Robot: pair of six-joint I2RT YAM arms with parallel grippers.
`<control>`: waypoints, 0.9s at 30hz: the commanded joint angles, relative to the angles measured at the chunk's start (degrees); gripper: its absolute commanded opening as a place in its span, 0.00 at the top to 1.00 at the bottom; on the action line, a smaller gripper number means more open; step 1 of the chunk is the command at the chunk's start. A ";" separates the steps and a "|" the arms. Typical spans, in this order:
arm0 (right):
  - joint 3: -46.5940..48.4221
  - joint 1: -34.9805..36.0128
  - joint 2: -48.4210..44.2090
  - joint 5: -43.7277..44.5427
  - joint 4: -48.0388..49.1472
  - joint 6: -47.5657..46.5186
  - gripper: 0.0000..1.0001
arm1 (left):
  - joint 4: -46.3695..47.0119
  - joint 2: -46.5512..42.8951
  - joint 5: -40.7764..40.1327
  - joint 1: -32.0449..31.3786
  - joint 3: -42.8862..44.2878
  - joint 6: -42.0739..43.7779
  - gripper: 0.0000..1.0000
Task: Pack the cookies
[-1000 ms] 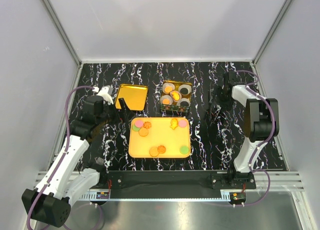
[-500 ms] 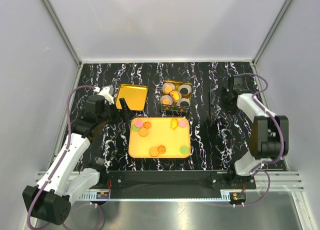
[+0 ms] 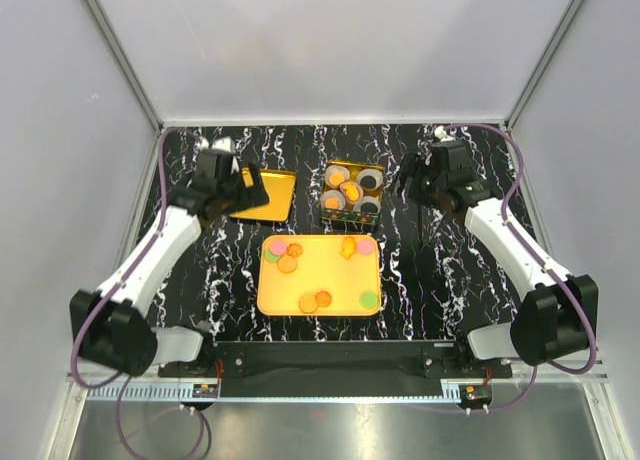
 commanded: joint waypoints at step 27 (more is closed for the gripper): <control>5.97 7.54 5.12 -9.74 6.48 0.32 0.18 | 8.83 46.19 -1.99 15.57 27.21 11.09 0.28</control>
